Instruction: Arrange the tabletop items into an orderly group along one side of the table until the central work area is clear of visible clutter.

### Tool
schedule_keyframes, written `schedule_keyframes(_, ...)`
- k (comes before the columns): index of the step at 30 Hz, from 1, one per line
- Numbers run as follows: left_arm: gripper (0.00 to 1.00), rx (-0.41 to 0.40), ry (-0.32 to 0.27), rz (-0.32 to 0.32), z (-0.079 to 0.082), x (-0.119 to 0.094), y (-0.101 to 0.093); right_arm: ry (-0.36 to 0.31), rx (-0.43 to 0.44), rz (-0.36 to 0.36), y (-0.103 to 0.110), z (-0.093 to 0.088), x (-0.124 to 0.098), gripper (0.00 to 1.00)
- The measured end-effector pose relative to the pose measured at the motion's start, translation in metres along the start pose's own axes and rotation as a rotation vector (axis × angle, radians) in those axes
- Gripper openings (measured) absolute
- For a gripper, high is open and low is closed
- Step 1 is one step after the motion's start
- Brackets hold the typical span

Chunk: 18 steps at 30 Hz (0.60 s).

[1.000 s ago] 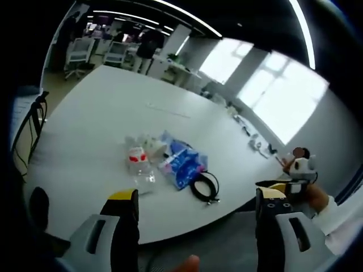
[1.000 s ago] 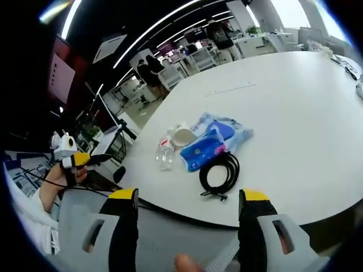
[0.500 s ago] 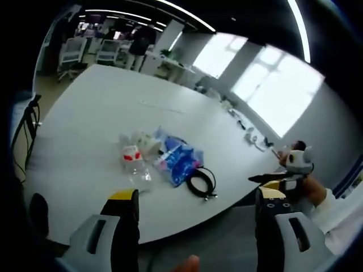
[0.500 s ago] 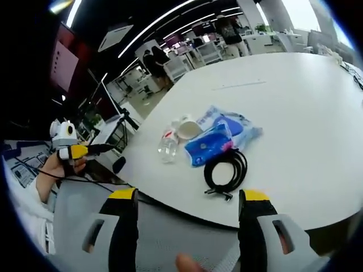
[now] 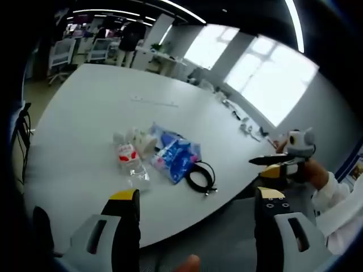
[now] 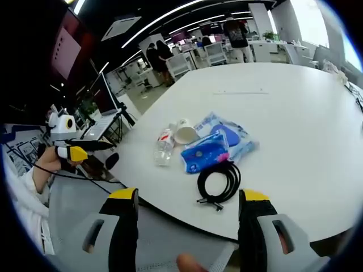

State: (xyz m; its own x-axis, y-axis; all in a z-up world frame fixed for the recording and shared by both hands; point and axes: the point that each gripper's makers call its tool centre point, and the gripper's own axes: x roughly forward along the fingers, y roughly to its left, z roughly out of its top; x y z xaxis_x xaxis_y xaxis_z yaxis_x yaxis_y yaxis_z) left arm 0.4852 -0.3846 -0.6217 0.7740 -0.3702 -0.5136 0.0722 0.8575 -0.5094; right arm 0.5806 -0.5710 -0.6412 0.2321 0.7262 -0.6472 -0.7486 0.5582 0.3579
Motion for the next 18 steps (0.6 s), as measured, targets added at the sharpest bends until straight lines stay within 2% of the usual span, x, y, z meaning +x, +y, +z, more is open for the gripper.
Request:
schedule_keyframes(3,0.79,0.024,0.006,-0.018,-0.001,0.004,0.002,-0.003,-0.035,0.001,0.002,0.006,0.008,0.69)
schedule_keyframes(6,0.79,0.026,0.039,-0.034,-0.007,0.009,0.004,0.025,-0.064,-0.003,0.005,0.007,0.015,0.69)
schedule_keyframes(10,0.79,0.029,0.034,-0.033,-0.002,0.007,0.002,-0.003,-0.098,0.033,0.016,0.019,0.015,0.69)
schedule_keyframes(14,0.79,0.028,0.028,-0.035,0.003,0.014,-0.001,-0.01,-0.117,0.033,0.011,0.024,0.019,0.69)
schedule_keyframes(18,0.78,0.038,0.018,-0.023,0.003,0.026,-0.005,0.002,-0.133,0.067,0.003,0.024,0.026,0.68)
